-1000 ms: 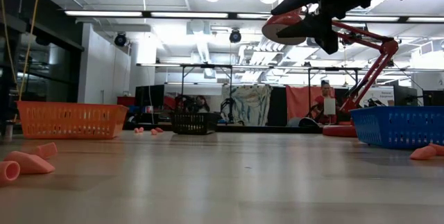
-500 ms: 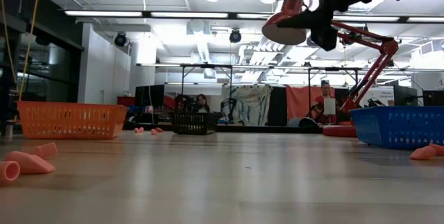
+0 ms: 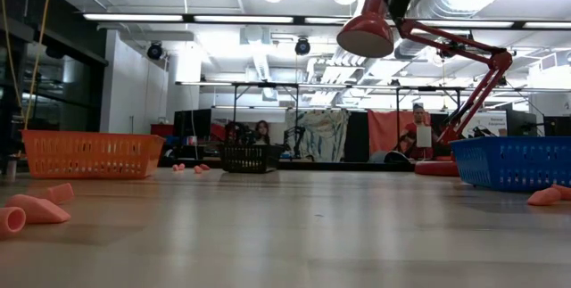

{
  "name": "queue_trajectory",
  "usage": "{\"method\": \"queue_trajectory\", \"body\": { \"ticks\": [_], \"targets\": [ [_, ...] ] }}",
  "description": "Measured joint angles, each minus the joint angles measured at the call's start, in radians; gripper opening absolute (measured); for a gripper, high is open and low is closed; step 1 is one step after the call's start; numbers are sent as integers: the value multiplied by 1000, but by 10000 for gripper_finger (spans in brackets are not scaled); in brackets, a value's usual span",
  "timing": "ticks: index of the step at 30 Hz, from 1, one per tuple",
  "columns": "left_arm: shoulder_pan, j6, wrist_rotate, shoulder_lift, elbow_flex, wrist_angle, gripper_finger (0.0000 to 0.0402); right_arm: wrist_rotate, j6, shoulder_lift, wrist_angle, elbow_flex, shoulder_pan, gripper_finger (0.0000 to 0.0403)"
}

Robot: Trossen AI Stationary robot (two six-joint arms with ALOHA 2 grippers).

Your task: Sort crayons

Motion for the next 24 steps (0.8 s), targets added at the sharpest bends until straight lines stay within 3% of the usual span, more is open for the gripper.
{"method": "queue_trajectory", "body": {
  "ticks": [8, 24],
  "targets": [
    [73, -60, 45, -11, -244, 293, 0, 179, -205, 5, 6, 0, -14, 188],
    [139, -55, 163, -11, -263, 402, 0, 204, -225, 40, -2, 0, -68, 188]
  ]
}}
